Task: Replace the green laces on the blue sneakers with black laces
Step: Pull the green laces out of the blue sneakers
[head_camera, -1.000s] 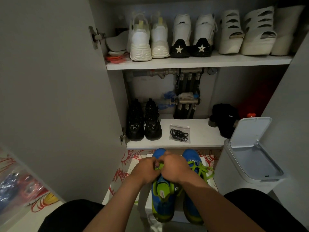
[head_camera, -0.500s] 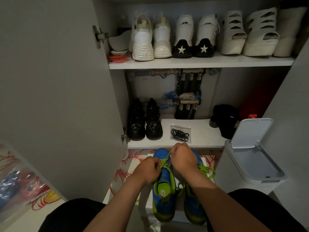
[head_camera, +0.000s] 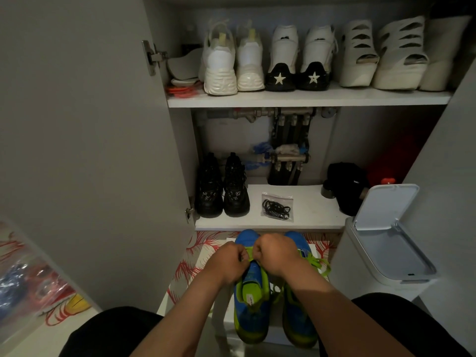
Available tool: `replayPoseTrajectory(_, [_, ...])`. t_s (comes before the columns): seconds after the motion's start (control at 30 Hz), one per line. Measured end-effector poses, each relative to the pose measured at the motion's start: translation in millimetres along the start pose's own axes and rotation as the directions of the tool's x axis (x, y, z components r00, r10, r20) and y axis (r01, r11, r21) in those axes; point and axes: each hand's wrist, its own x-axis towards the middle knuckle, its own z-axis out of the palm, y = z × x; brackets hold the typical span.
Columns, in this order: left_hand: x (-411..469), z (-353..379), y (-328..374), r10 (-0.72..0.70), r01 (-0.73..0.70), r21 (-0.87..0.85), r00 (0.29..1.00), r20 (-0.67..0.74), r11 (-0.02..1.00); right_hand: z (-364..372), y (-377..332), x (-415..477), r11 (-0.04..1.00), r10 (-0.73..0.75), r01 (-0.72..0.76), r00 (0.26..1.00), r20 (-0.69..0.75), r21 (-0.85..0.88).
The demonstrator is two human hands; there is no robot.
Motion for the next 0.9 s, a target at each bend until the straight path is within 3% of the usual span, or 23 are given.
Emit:
replayPoseTrajectory(0.2, [-2,2,0,0.029,-0.025,0.068,0.998,-0.054,0.997,-9,4,6,0.903,0.321,-0.205,0.906,-0.275,0.377])
replayPoseTrajectory(0.33, [-1,4,0,0.048,-0.041,0.085,0.996,-0.08,0.995,-2,6,9,0.876,0.29,-0.162,0.929,-0.228,0.454])
replayPoseTrajectory(0.5, [0,5,1,0.072,-0.065,0.105,0.995,-0.069,0.992,-2,4,4,0.975,-0.113,0.119,0.993,-0.045,0.187])
replayPoseTrajectory(0.57, [0,5,-1,0.057,-0.052,0.082,0.997,-0.057,0.995,3,1,0,0.985,-0.159,0.156,0.987,0.039,0.07])
replayPoseTrajectory(0.67, [0,4,-2,0.034,-0.032,0.041,0.998,-0.049,0.999,7,1,1,0.988,-0.123,0.127,0.991,0.055,-0.092])
replayPoseTrajectory(0.8, [1,4,-2,0.012,-0.011,0.006,1.0,-0.02,1.0,9,1,5,0.99,0.001,-0.004,1.0,0.022,0.144])
replayPoseTrajectory(0.9, [1,4,-2,0.011,-0.011,0.004,0.999,-0.03,1.0,6,1,8,0.892,0.226,-0.187,0.973,-0.047,0.411])
